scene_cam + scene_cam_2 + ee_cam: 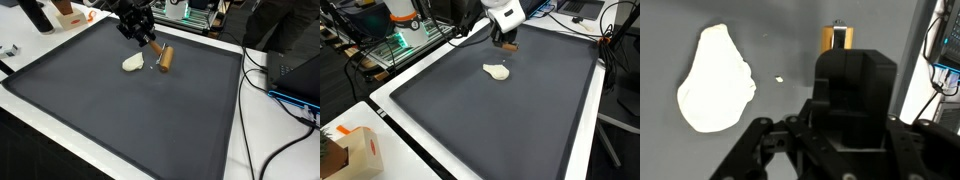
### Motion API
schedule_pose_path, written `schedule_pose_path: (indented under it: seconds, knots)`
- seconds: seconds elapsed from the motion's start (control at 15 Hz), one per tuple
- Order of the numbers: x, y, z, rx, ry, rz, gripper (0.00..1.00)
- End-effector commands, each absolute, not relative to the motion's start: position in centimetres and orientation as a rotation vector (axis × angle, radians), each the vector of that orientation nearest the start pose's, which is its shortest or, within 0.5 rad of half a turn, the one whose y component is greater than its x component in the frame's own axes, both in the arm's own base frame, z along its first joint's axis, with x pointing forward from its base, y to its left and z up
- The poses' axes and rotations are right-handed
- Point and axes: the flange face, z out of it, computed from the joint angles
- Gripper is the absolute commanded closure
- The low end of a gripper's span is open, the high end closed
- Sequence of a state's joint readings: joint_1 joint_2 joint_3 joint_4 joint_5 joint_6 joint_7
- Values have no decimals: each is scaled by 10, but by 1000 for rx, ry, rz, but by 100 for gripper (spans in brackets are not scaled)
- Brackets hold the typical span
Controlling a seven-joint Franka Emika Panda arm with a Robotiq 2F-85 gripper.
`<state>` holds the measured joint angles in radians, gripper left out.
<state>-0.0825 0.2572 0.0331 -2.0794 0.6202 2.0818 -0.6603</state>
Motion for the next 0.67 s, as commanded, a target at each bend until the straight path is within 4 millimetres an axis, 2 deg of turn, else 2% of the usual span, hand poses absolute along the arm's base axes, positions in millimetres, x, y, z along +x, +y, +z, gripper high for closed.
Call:
schedule_pose_path:
  seconds: [0.0,0.6]
  knots:
    - [556,-3,294,-2549,-272,69,76]
    - [554,-7,298,-2566,-307,70,76]
